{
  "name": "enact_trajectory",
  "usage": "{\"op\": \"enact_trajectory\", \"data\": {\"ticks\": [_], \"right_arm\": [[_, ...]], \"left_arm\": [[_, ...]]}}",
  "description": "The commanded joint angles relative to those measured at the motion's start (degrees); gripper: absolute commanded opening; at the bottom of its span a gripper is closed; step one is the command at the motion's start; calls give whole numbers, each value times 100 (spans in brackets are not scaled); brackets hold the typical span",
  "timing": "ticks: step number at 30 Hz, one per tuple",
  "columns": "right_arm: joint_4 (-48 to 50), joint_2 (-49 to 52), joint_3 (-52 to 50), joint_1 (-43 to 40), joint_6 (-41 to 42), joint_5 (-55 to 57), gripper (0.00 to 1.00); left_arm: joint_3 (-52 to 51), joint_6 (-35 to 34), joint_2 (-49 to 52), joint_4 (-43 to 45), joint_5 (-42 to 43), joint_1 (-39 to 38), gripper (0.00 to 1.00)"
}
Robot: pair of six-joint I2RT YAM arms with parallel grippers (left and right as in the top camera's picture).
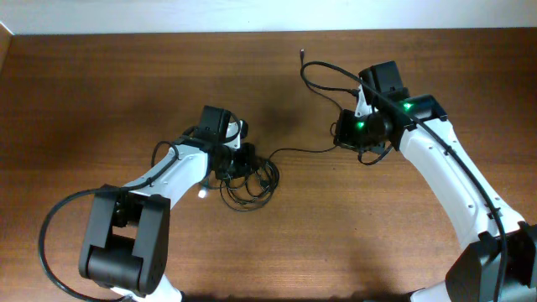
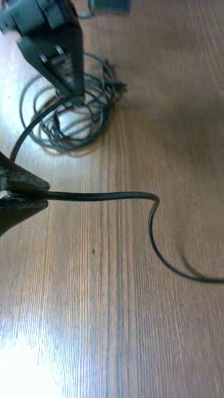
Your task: Untangle cables
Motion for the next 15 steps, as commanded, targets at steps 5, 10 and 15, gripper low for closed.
{"op": "enact_trajectory", "data": {"ticks": [5, 10, 15], "right_arm": [[-61, 162, 33, -50, 24, 743, 4], [-70, 164, 33, -48, -431, 426, 4], [-87, 164, 33, -48, -949, -533, 4]], "left_arm": [[273, 0, -57, -205, 1132, 273, 0], [291, 28, -76, -356, 1987, 382, 0], [291, -352, -76, -365, 2151, 573, 29]]}}
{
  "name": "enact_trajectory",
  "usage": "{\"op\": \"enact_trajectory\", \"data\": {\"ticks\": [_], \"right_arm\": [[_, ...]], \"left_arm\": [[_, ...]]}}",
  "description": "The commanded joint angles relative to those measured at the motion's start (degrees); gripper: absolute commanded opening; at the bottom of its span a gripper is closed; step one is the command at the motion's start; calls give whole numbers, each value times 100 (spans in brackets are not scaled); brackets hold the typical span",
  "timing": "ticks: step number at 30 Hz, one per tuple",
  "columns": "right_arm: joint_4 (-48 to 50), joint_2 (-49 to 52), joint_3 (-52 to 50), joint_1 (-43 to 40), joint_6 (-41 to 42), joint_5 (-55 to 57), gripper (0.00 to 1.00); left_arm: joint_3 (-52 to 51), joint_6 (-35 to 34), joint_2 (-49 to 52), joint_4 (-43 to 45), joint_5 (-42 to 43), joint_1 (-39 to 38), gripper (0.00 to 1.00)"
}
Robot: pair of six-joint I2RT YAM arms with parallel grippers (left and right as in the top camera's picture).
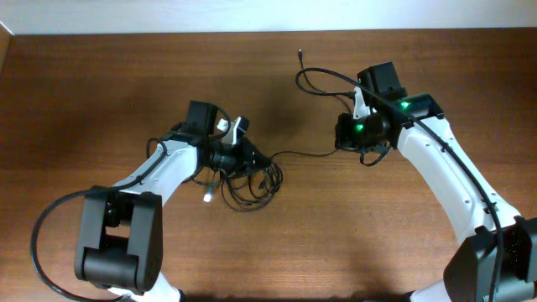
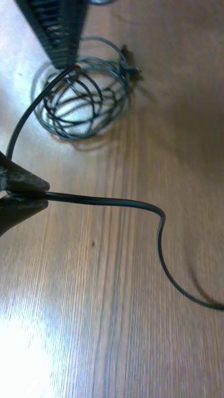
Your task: Untangle cables
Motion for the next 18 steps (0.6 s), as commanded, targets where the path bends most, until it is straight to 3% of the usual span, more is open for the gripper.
{"op": "enact_trajectory", "data": {"ticks": [1, 6, 10, 13, 14, 15, 16, 18], "right_arm": [[-22, 46, 33, -46, -254, -365, 4], [-251, 46, 33, -42, -251, -284, 4], [-992, 46, 31, -42, -249, 754, 5], [-1661, 46, 31, -42, -249, 1405, 5], [-1823, 46, 11, -42, -249, 1515, 5], [-1899, 46, -42, -42, -247, 1513, 5], [-1912, 46, -101, -42, -249, 1515, 5], [-1908, 46, -264, -42, -249, 1650, 5]], "left_arm": [[111, -142, -76, -42, -273, 138, 31], [111, -101, -76, -57, -319, 131, 30], [111, 111, -76, -649, -1812, 74, 30], [109, 166, -76, -693, -1766, 2, 29], [109, 166, -76, -688, -1768, -57, 23], [109, 212, -76, -621, -1770, -136, 7], [116, 210, -79, -542, -1759, -155, 0], [330, 378, -79, -470, -1720, -160, 0]]}}
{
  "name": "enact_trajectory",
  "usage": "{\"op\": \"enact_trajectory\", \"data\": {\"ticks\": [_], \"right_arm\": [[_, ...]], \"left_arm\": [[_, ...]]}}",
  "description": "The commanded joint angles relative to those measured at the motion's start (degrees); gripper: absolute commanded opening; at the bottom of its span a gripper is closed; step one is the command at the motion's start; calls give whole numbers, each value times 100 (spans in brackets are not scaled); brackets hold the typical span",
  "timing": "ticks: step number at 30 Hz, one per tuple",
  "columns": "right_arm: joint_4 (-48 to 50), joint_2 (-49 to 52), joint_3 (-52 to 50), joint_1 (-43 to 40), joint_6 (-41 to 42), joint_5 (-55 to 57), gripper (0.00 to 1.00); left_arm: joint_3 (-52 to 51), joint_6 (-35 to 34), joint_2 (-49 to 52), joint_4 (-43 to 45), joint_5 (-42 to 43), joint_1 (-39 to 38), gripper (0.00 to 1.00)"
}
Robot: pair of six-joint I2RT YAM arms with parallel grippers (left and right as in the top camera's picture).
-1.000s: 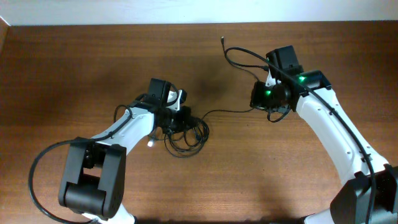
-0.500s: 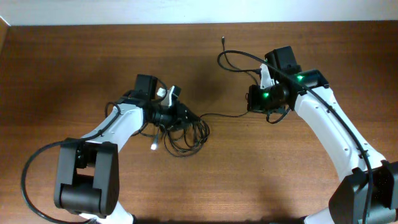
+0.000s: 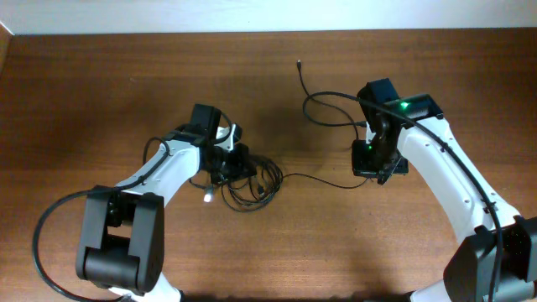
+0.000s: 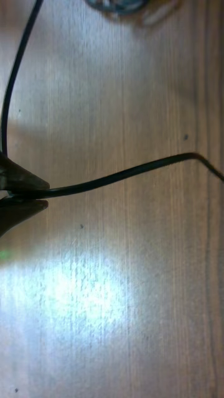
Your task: Untangle cables
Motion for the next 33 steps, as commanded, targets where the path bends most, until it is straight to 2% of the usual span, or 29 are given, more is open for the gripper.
{"op": "enact_trajectory", "data": {"ticks": [1, 5, 8, 10, 13, 16, 19, 25, 27, 29, 31, 33], "right_arm": [[-11, 35, -299, -42, -20, 459, 5], [85, 35, -782, -44, -20, 835, 4], [308, 35, -990, -44, 7, 833, 4], [544, 35, -1121, -44, 243, 833, 4], [817, 37, -1198, -48, 426, 835, 4], [1241, 37, -1198, -48, 828, 785, 4], [1672, 37, -1198, -48, 815, -28, 4], [2009, 37, -1198, -48, 822, -765, 4], [1982, 37, -1198, -48, 796, -754, 4], [1971, 37, -1198, -48, 680, -741, 4], [1945, 37, -1198, -48, 647, -739, 4], [1939, 37, -1198, -48, 649, -748, 4]], "left_arm": [[496, 400, -79, 28, -37, -13, 0], [1093, 592, -79, 35, -208, -37, 0], [1110, 595, -76, -109, -511, -72, 0], [1110, 595, -76, -402, -1318, -57, 0], [1110, 597, -76, -498, -1716, -57, 0], [1110, 597, -76, -778, -1690, -57, 0], [1110, 778, -76, -909, -1532, -57, 0], [1110, 1488, -76, -227, -1274, -57, 0], [1110, 2149, -76, -103, -566, -57, 0], [1110, 2820, -76, -96, 616, -50, 0], [1119, 2955, -76, -94, 1591, -28, 0], [1132, 2955, -76, -149, 2129, 42, 2]]}}
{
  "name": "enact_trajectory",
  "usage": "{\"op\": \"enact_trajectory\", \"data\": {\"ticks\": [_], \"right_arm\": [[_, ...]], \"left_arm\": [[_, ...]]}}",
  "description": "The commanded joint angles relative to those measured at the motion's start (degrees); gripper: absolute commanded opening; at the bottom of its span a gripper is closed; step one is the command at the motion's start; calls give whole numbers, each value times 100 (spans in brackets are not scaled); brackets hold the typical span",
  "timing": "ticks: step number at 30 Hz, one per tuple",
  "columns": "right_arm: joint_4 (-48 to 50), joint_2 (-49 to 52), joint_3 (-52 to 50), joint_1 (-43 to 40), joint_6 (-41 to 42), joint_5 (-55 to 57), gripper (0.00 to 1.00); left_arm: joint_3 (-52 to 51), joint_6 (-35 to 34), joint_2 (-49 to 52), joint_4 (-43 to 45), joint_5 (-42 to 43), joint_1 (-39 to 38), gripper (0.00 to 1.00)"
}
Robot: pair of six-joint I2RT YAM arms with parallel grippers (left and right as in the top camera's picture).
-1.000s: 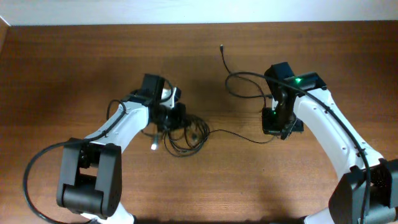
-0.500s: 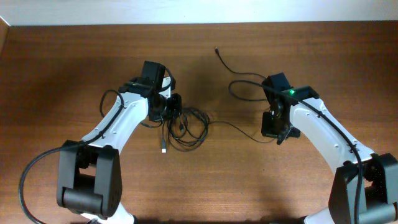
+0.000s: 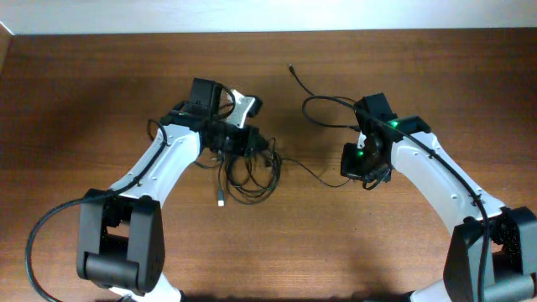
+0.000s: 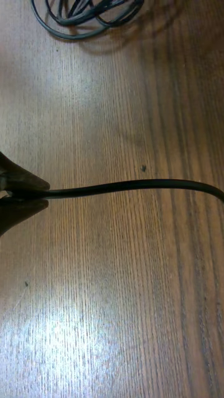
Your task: Untangle cables
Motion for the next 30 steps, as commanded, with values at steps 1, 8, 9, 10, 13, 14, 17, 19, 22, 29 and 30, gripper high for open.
{"op": "enact_trajectory", "data": {"ticks": [1, 8, 9, 10, 13, 14, 17, 19, 22, 29, 30], "right_arm": [[-68, 26, -20, -33, -79, -76, 4], [-750, 26, -17, -177, -535, -162, 4], [-870, 26, -17, -175, -535, -168, 4], [-911, 26, -17, -170, -542, -225, 4], [-850, 26, -17, -173, -575, -254, 4], [-732, 26, -17, -170, -575, -343, 4], [160, 26, -17, -170, -570, -1309, 4], [824, 26, -17, -170, -304, -1379, 4], [1331, 26, -17, -170, -199, -1344, 4], [28, 26, -17, -170, -55, 503, 4], [-74, 26, -17, -173, -57, 647, 4]], "left_arm": [[94, 348, -76, -33, 1606, 131, 2], [94, -133, -76, 496, 72, 140, 0], [94, -785, -76, 750, -413, 140, 0], [94, -1388, -76, 916, -796, 140, 0], [94, -2074, -70, 1016, -1027, 133, 0], [94, -2116, -66, 846, -1027, 109, 0], [94, -2107, -44, -339, -1029, 48, 0], [94, -2028, -44, -1032, -1027, 15, 0], [94, -1515, -44, -1727, -1034, -103, 0], [92, -1351, -44, -2514, -1416, -120, 5], [87, -1349, -44, -2658, -1419, -129, 5]]}}
